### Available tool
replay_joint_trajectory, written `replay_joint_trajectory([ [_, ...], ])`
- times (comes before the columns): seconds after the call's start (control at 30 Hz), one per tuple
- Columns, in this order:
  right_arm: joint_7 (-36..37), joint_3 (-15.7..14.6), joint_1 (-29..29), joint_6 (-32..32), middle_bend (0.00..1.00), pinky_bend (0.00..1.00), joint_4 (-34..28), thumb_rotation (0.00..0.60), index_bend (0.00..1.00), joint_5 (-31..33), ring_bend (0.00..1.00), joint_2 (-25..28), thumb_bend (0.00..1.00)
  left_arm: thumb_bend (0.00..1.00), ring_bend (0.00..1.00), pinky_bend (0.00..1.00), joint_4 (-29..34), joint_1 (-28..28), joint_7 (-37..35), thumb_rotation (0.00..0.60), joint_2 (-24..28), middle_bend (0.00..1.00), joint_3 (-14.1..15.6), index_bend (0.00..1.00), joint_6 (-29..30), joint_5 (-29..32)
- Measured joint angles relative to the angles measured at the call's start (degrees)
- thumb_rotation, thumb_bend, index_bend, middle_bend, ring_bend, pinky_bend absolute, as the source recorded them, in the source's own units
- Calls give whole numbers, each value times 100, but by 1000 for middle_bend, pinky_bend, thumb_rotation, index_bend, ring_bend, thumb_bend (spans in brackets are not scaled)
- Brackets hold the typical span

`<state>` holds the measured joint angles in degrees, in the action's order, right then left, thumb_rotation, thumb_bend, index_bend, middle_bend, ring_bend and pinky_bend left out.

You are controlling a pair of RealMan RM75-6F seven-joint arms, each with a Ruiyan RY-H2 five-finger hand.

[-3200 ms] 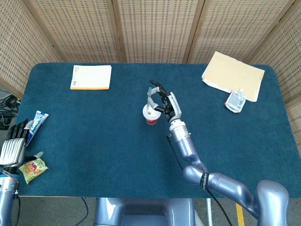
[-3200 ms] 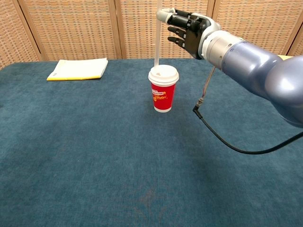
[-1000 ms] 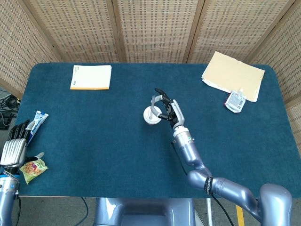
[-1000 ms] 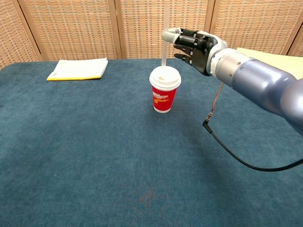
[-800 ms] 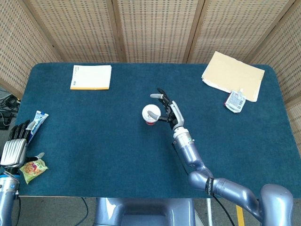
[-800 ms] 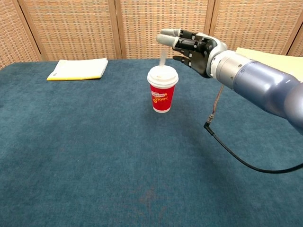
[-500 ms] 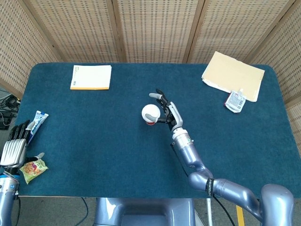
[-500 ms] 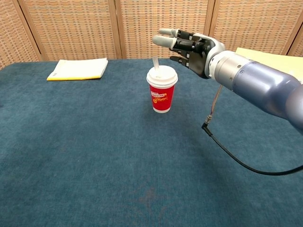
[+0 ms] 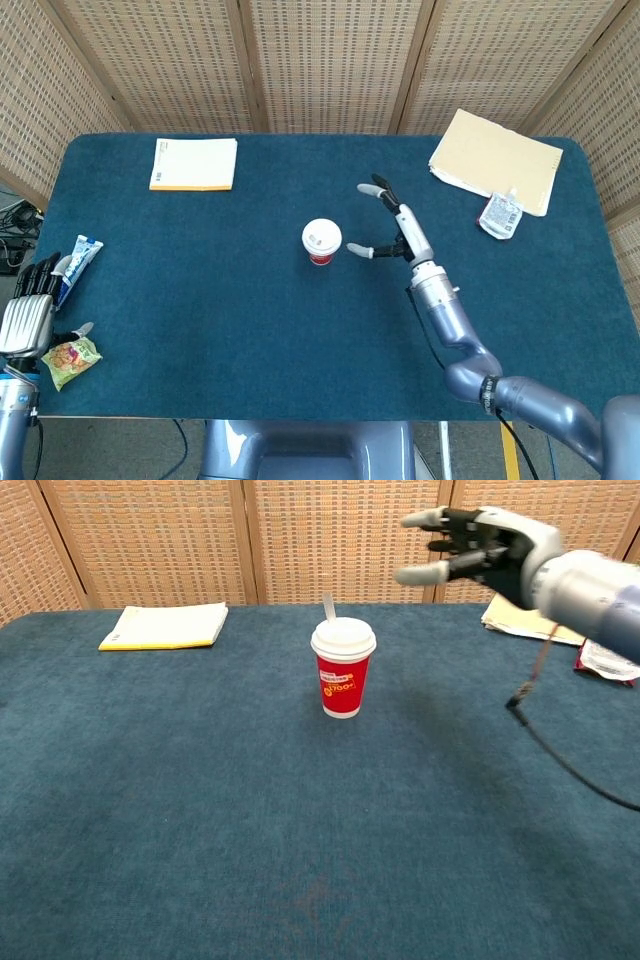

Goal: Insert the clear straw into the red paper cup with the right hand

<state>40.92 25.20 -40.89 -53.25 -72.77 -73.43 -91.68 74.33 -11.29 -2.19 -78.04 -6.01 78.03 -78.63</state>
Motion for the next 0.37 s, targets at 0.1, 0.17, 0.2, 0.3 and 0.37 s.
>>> replay_joint_trajectory([
  [0.1,-853,-315,313,-343,0,0,-110,600,109,-200,0,390,214,112,0,0,73,26,69,600,22,0,29,0,84,-75],
  [0.17,-1396,-513,532,-595,0,0,-192,600,84,-300,0,596,214,111,0,0,121,45,123,600,37,0,49,0,143,-119],
  [0.2,-1747,-652,694,-785,0,0,-253,600,74,-362,0,723,214,111,0,0,150,57,159,600,49,0,60,0,171,-140],
  [0.3,-2511,-1017,1154,-1357,0,0,-395,600,64,-524,0,985,214,111,0,0,212,92,230,600,79,0,79,0,283,-199],
  [0.37,-2834,-1232,1422,-1714,0,0,-441,600,64,-631,0,1088,214,111,0,0,266,119,290,600,102,0,83,0,375,-234],
])
